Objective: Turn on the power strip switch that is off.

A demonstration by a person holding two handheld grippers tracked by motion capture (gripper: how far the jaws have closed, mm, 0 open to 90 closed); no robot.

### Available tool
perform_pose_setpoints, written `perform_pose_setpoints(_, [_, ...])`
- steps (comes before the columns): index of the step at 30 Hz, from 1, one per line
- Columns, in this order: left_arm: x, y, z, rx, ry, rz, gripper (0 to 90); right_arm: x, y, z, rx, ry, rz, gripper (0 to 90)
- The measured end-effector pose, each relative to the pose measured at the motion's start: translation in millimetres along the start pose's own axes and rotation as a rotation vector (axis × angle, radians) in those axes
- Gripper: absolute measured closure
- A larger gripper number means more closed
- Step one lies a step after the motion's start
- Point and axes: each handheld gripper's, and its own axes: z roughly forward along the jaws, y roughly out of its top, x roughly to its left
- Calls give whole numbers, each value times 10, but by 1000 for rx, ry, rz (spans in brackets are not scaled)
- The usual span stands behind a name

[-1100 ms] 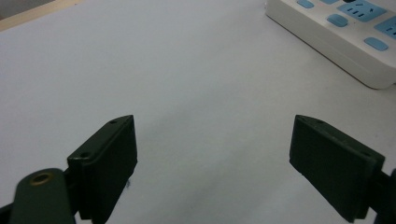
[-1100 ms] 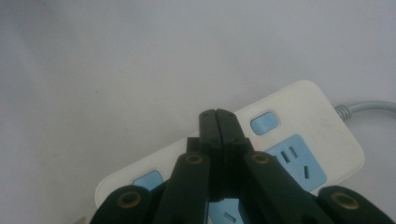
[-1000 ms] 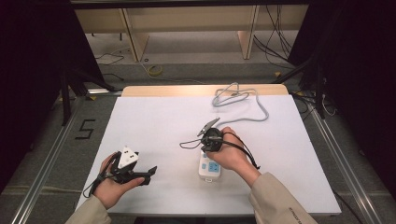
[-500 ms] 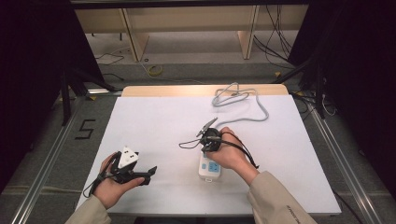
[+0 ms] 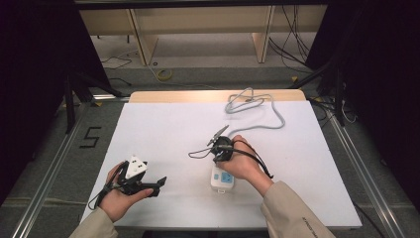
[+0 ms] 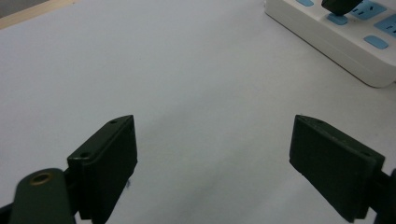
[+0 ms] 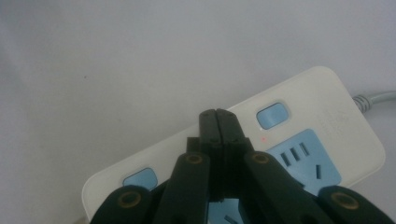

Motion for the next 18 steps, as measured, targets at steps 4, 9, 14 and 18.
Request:
perform_pose_setpoints(4, [4,-1,3,1,1,0,147,3,10,0,8,-2,-3,900])
perform_pose_setpoints(9, [2,-1,1,1,0,0,147,16,20,6,12,-8,-11,900])
perform_pose_setpoints(14, [1,-1,2,-1,1,-3,147,41,24,11,20,-24,-11,900])
perform_pose_setpoints(18, [2,-1,2,0,1,-2,147,40,27,15,26,-23,-5,900])
